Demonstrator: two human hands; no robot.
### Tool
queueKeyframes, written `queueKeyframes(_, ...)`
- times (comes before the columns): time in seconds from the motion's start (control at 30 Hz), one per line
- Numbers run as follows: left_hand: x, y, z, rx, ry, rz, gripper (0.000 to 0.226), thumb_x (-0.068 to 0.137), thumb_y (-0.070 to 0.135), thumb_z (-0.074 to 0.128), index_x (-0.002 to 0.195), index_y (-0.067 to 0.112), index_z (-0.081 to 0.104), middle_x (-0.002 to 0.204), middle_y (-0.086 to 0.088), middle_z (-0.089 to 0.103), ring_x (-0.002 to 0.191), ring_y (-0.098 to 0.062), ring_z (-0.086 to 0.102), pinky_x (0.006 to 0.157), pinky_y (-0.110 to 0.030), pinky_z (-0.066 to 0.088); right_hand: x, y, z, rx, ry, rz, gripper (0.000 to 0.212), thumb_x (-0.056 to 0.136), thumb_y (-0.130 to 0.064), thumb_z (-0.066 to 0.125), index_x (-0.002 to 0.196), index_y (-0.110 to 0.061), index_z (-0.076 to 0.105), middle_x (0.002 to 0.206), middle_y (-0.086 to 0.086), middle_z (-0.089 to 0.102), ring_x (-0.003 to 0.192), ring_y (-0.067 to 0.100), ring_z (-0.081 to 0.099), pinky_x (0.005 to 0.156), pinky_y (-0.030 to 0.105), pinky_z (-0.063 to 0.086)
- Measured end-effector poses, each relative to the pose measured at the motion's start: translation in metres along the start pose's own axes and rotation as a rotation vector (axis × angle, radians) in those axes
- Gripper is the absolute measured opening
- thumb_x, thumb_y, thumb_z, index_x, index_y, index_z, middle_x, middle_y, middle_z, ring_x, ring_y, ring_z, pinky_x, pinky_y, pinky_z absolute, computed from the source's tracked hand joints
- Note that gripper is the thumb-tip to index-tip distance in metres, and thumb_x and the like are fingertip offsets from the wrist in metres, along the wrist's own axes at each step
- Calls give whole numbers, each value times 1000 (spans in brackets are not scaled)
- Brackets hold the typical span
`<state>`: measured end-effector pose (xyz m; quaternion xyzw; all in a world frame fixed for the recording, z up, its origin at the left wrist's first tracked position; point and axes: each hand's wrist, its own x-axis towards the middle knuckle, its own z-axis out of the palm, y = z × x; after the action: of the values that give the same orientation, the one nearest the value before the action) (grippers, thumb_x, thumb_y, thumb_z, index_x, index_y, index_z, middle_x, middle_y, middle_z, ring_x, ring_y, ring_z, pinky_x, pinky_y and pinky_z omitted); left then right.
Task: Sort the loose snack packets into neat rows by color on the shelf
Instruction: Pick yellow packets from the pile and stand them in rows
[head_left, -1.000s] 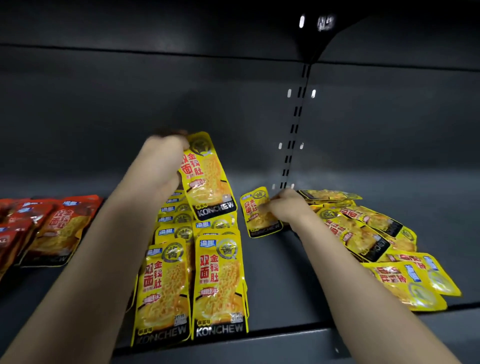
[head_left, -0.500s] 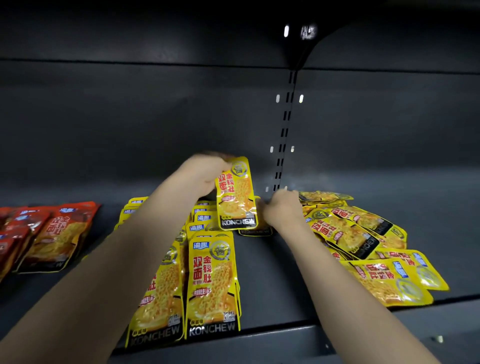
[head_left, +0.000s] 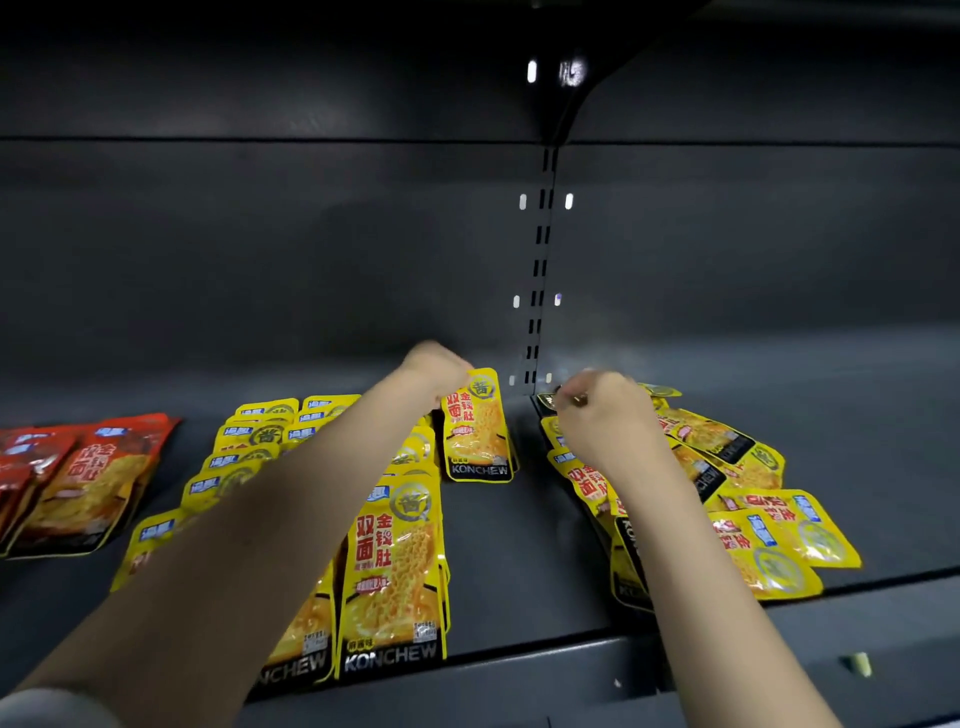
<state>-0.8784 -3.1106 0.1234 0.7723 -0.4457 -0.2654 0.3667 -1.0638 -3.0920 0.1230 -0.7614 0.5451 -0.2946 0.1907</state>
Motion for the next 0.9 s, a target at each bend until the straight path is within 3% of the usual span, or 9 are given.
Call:
queueKeyframes(0.1, 1, -8, 5, 232, 101, 40, 23, 88, 8, 55, 103, 5, 72, 108, -10, 68, 103, -27, 62, 86, -28, 49, -5, 5, -5, 3, -9, 8, 22, 90, -11, 46, 94, -19, 66, 103, 15, 60, 91, 29, 53, 70, 23, 33)
queueKeyframes(0.23, 1, -17, 10, 393, 155, 36, 18, 84, 12, 57, 88, 12, 75, 102, -8, 69, 100, -29, 64, 85, -32, 53, -6, 7, -7, -4, -1, 23, 23, 91, -16, 45, 101, -18, 66, 108, 15, 60, 78, 27, 50, 70, 25, 35)
queueKeyframes(0.4, -2, -14, 10, 612, 207, 85, 17, 85, 24, 62, 96, 16, 73, 107, -8, 68, 102, -29, 63, 89, -34, 50, -6, 8, -10, 11, -5, 28, 20, 92, -17, 46, 98, -19, 65, 110, 14, 58, 84, 31, 58, 69, 26, 38)
queueKeyframes(0.53, -8, 8, 10, 838, 308, 245, 23, 91, 30, 57, 105, 16, 68, 110, -9, 65, 103, -29, 62, 85, -31, 44, -9, 15, -19, -15, 2, 2, 20, 91, -13, 46, 95, -18, 65, 103, 13, 62, 81, 28, 54, 67, 25, 36)
queueKeyframes(0.73, -8, 58, 38, 746, -13, 538, 23, 91, 34, 56, 100, 15, 64, 102, -5, 66, 94, -24, 61, 79, -32, 49, -19, 36, -30, -15, -15, -34, 17, 93, -24, 51, 102, -16, 64, 83, 8, 61, 88, 29, 57, 65, 29, 36)
queueKeyframes(0.9, 3, 76, 85, 867, -212, 631, 50, 90, 43, 56, 130, 14, 52, 131, -7, 55, 119, -27, 51, 96, -33, 43, -24, 58, -41, -32, 35, -84, 19, 93, -26, 53, 107, -16, 61, 105, 8, 64, 103, 27, 57, 78, 31, 40)
